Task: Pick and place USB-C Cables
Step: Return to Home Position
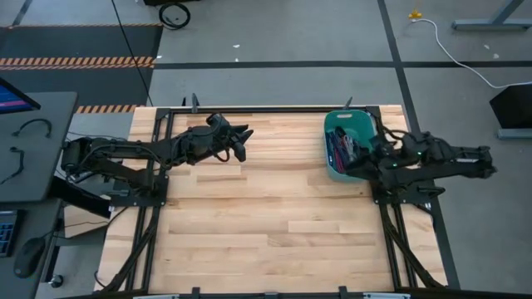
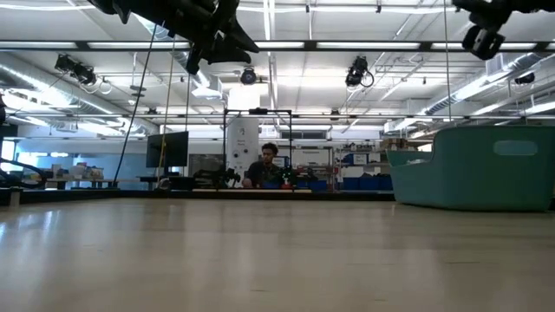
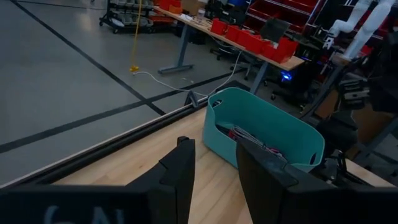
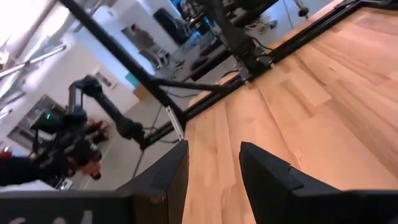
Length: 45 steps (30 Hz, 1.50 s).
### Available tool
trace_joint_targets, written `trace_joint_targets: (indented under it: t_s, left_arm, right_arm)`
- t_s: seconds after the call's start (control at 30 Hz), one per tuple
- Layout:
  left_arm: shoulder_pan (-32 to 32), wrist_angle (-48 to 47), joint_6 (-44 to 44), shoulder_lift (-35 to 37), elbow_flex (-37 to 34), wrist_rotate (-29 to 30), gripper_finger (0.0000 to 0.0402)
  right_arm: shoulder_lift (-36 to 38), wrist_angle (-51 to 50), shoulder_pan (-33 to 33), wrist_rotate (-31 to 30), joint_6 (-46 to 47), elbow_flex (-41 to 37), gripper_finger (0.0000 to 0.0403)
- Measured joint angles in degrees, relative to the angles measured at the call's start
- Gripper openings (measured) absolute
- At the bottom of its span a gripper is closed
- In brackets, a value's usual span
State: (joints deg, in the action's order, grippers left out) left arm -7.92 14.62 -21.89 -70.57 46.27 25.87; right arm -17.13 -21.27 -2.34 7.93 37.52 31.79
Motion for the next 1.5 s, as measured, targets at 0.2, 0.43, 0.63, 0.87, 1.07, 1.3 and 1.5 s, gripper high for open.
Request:
trace_joint_targets:
  t_s: [0.2,0.43,0.63,0.87,1.07,1.3,1.5]
  left_arm:
    - [0.0,0.0,-6.0,0.0,0.0,0.0,0.0123]
    - [0.3,0.2,-13.6,-1.4,0.1,0.0,0.0123]
    - [0.9,0.2,-13.9,-3.0,0.0,-0.1,0.0123]
    - [1.0,0.1,-13.8,-3.4,-0.1,-0.2,0.0123]
    - [1.0,0.4,-13.5,-3.3,0.0,-0.2,0.0123]
    - [1.0,0.4,-13.5,-3.3,0.0,-0.2,0.0123]
    - [1.0,0.4,-13.5,-3.3,0.0,-0.2,0.0123]
  right_arm:
    - [12.5,-1.5,-1.0,-2.6,-4.3,-3.8,0.0144]
    - [14.5,3.9,-0.9,-8.2,-15.6,-9.8,0.0116]
    - [11.4,13.8,-0.9,-11.2,-29.9,-18.1,0.0099]
    - [9.9,20.3,-0.9,-17.5,-38.3,-25.2,0.0096]
    - [12.7,24.7,-0.9,-17.4,-39.2,-28.8,0.0095]
    - [16.1,24.6,-0.9,-17.3,-39.2,-31.4,0.0089]
    - [16.5,23.7,-0.9,-17.3,-42.5,-31.4,0.0083]
